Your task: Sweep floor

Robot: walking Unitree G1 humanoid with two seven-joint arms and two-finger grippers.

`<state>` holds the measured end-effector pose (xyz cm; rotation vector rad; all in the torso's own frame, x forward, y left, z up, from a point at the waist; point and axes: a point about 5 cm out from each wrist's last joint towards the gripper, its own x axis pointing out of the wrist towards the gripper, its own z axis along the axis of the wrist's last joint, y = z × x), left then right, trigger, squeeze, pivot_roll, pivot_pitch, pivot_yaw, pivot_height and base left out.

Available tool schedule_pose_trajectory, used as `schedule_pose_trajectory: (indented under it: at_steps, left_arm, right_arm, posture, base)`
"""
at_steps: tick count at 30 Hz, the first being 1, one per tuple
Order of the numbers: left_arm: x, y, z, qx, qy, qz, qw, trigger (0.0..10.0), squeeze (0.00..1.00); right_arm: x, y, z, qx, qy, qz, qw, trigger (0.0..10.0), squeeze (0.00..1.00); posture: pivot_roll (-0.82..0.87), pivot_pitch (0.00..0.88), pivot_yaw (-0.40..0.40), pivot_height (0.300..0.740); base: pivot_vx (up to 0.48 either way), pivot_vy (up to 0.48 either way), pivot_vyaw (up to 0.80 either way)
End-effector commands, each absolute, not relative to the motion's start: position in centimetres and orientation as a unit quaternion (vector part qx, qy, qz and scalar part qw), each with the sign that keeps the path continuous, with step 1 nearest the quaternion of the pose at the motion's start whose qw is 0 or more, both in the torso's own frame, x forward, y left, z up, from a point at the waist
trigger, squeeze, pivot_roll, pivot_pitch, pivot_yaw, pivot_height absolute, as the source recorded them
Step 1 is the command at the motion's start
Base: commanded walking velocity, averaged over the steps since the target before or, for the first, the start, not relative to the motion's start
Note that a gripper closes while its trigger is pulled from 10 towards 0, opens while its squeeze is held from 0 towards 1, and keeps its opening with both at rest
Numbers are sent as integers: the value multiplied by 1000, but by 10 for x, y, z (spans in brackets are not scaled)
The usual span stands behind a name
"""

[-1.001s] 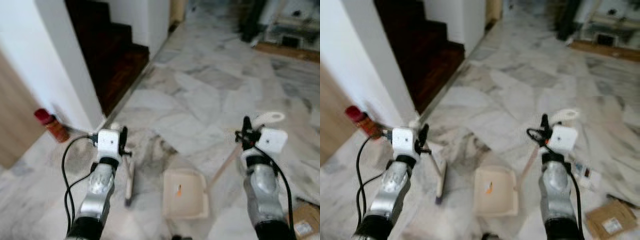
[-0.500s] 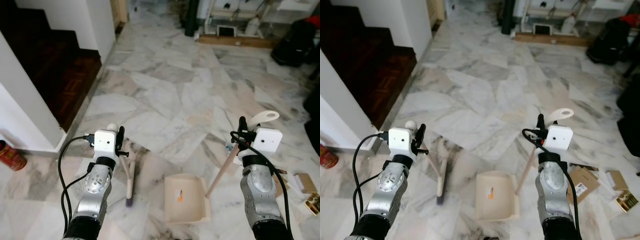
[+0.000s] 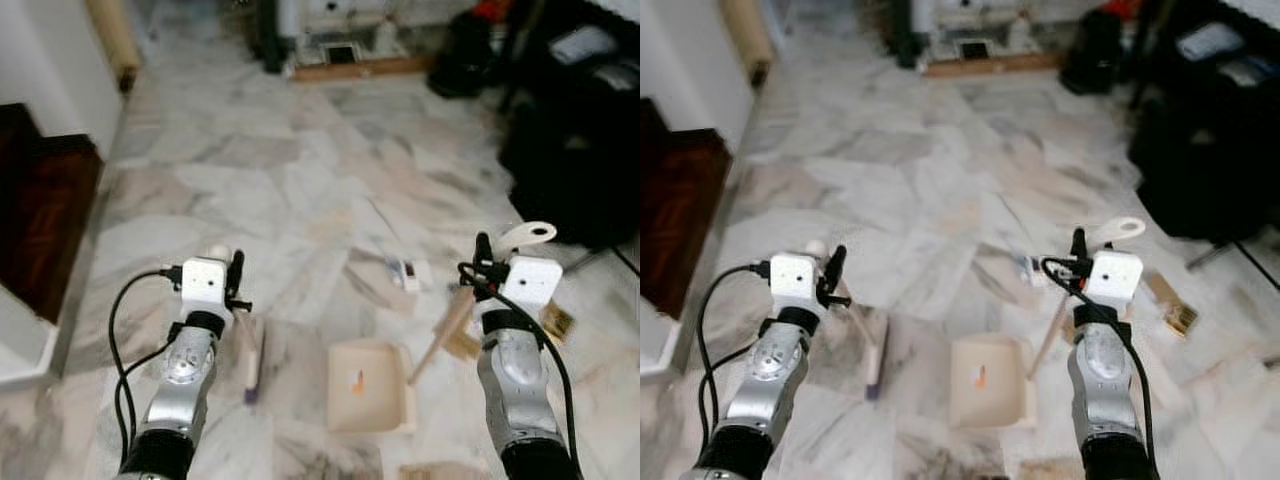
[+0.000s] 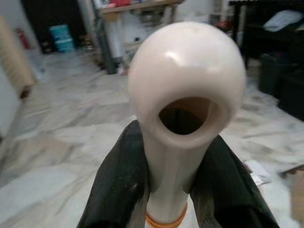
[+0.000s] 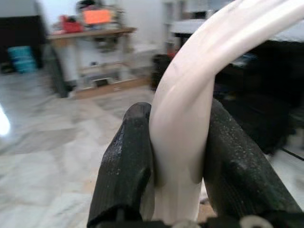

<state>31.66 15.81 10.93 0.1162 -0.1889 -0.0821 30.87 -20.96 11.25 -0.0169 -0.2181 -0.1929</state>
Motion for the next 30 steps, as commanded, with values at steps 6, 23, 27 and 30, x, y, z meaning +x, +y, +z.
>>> schedule_pose_trajectory:
  at_steps: [6,23,27,30]
  left_arm:
    - [318,161,115,59,-109,-41,991,10000,0]
    - [319,163,118,60,-112,-41,991,10000,0]
    - [318,163,118,58,-113,-42,991,10000,0]
    - [318,164,118,58,-113,-41,991,10000,0]
  right_arm:
    - [310,-206,122,-12,-132,-90,987,10000,0]
    - [311,-204,122,-7,-133,-91,987,10000,0]
    - [311,-204,122,-6,-132,-91,987,10000,0]
    - [311,-203,122,-6,-134,-91,987,10000,0]
  posture:
    - [-10,101,47,740]
    - [-3,119,56,740]
    - [-2,121,56,740]
    - [0,123,53,740]
  base:
    - [0,0,-769]
    - [0,0,-768]
    - [0,0,-763]
    - [0,0,-750]
